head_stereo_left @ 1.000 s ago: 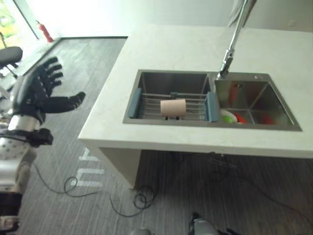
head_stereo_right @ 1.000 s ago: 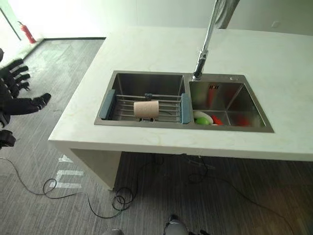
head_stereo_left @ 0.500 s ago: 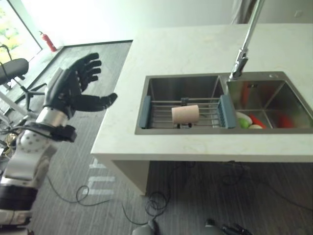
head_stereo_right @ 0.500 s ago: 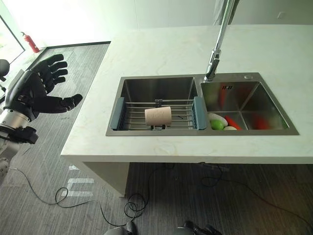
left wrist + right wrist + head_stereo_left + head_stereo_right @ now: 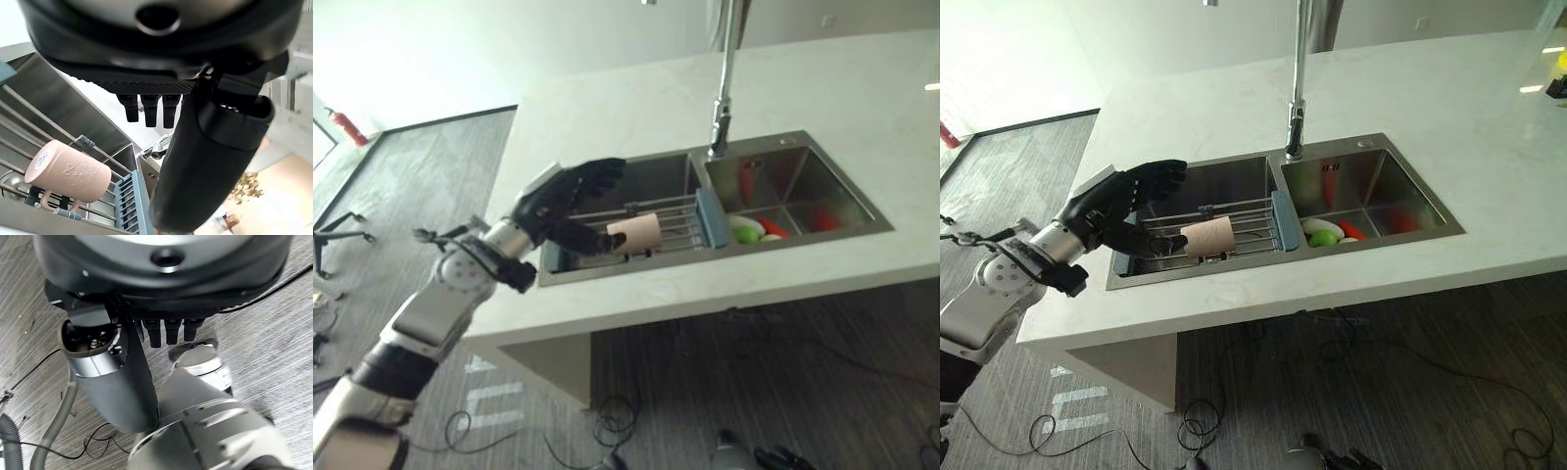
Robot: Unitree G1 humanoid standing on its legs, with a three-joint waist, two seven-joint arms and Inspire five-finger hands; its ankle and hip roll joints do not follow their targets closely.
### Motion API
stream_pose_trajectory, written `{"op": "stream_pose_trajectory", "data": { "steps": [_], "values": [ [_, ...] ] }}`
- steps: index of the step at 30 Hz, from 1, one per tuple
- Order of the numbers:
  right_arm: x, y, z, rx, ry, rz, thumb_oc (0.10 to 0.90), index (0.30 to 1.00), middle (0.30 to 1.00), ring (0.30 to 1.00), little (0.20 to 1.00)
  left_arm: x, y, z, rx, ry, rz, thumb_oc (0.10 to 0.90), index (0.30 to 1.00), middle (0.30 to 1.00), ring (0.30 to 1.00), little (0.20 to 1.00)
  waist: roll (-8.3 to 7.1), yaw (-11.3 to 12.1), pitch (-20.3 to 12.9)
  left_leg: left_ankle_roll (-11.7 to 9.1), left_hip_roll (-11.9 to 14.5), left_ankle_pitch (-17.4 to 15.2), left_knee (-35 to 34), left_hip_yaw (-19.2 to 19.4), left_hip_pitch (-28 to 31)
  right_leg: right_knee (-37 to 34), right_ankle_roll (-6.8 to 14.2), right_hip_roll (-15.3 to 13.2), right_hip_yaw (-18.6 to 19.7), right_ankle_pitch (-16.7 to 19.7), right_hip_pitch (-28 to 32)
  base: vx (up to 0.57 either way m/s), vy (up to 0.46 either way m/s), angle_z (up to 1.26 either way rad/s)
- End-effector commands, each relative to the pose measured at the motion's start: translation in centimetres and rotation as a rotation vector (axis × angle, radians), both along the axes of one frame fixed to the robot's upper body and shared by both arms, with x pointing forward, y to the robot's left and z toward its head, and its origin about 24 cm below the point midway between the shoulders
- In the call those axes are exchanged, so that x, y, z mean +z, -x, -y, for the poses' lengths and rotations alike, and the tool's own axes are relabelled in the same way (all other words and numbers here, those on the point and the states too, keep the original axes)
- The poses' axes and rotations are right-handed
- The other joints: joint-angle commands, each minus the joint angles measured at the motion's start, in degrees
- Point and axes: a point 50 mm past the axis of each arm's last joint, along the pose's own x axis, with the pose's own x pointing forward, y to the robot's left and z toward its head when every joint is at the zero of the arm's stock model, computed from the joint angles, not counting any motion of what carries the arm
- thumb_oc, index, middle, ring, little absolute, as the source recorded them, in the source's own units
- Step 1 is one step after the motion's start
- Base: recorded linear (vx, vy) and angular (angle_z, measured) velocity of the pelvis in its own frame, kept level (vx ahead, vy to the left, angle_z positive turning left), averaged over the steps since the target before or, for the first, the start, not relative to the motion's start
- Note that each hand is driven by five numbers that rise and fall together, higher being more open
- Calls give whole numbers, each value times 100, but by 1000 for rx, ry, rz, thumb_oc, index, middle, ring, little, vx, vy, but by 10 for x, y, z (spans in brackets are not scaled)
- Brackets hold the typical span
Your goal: Place the dishes in the dishwasher.
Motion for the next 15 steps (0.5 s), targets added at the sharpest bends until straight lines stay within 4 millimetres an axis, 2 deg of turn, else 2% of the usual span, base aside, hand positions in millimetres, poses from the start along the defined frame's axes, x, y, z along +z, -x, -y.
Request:
{"op": "stream_pose_trajectory", "data": {
  "steps": [1, 9, 15],
  "values": [
    [-2, 11, -8, 49, -38, -14, 800, 900, 900, 900, 900, 76, 0, -10, 95, -14, 336, 800, 900, 900, 900, 900, 34, -42, 119, 100, -46, -744, 632, 5, -134, 312, 509, -247, -159, -566, 68, 36, 14, -10],
    [0, 16, -3, 51, -25, -1, 800, 900, 900, 900, 900, 82, -2, -23, 274, -111, 459, 800, 900, 900, 900, 900, 28, -143, 267, 88, -75, -732, 632, 56, -188, 312, 516, -249, -63, -563, -24, 15, 31, -13],
    [5, -1, 2, 58, -28, 56, 800, 900, 900, 900, 900, 86, -3, -26, 334, -152, 518, 800, 900, 900, 900, 900, 19, -161, 515, 63, -89, -674, 632, 3, -396, 312, 518, -244, 2, -532, -212, -66, 37, -1]
  ]
}}
